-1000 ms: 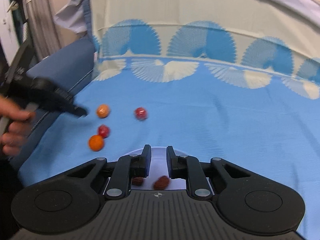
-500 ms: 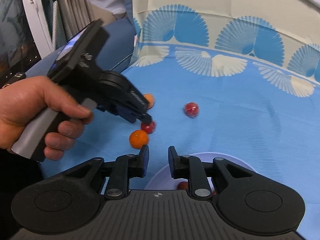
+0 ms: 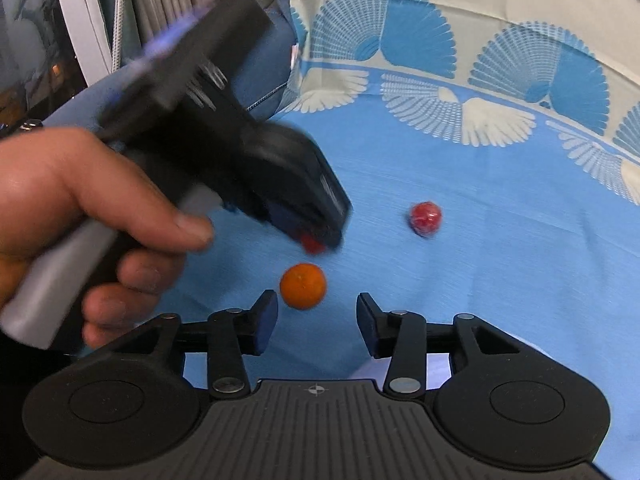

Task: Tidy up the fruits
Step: 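Grasp a plastic-wrapped red fruit with the left gripper while the right gripper grasps a loose orange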

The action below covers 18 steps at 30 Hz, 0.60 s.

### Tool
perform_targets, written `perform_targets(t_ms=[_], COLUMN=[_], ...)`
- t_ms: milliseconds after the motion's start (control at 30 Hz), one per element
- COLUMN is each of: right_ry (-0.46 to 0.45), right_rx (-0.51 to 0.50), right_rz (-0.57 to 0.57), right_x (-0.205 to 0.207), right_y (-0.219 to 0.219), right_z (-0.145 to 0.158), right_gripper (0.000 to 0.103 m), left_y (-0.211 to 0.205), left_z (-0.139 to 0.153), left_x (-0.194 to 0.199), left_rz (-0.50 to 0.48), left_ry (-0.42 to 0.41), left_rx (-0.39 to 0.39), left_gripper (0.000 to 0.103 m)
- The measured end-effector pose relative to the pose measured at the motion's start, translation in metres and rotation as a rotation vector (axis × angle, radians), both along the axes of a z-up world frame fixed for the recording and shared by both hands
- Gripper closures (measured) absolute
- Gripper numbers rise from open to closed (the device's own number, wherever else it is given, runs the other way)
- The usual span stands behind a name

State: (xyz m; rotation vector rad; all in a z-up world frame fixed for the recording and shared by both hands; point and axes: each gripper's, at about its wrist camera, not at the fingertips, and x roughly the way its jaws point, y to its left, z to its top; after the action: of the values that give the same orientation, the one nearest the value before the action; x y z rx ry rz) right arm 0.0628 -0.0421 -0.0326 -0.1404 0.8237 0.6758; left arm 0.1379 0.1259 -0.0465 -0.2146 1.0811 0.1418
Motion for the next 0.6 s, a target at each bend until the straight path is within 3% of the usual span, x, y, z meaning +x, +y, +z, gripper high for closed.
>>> perform_targets(t_ms=[133, 200, 433, 467, 500, 600], right_ry=[-0.005, -0.009, 0.042, 0.047, 0.046, 0.018], right_rx=[-0.016, -0.031, -0.056, -0.054, -0.056, -0.076], right_rz=[0.015, 0.026, 0.013, 0.018, 0.025, 0.046], right_x=[0.006, 0.011, 0.031, 0.032, 0.032, 0.029], right_y=[0.019, 0.029, 0.049, 0.050, 0.052, 0.055], right_z=[-0.009, -0.016, -0.044, -0.045, -0.046, -0.045], right_gripper=[0.055, 0.052, 0.050, 0.053, 0.063, 0.066], left_y=[0.013, 0.017, 0.018, 0.019, 0.020, 0.019], left_z=[-0.010, -0.017, -0.021, -0.022, -0.023, -0.021], left_x=[-0.003, -0.002, -0.003, -0.003, -0.004, -0.004], left_rz=[0.076, 0.096, 0.093, 0.093, 0.094, 0.090], left_ry=[0.079, 0.116, 0.127, 0.127, 0.126, 0.123], left_rx=[0.077, 0.063, 0.077, 0.076, 0.074, 0.077], left_gripper=[0.073, 0.073, 0.072, 0.072, 0.072, 0.073])
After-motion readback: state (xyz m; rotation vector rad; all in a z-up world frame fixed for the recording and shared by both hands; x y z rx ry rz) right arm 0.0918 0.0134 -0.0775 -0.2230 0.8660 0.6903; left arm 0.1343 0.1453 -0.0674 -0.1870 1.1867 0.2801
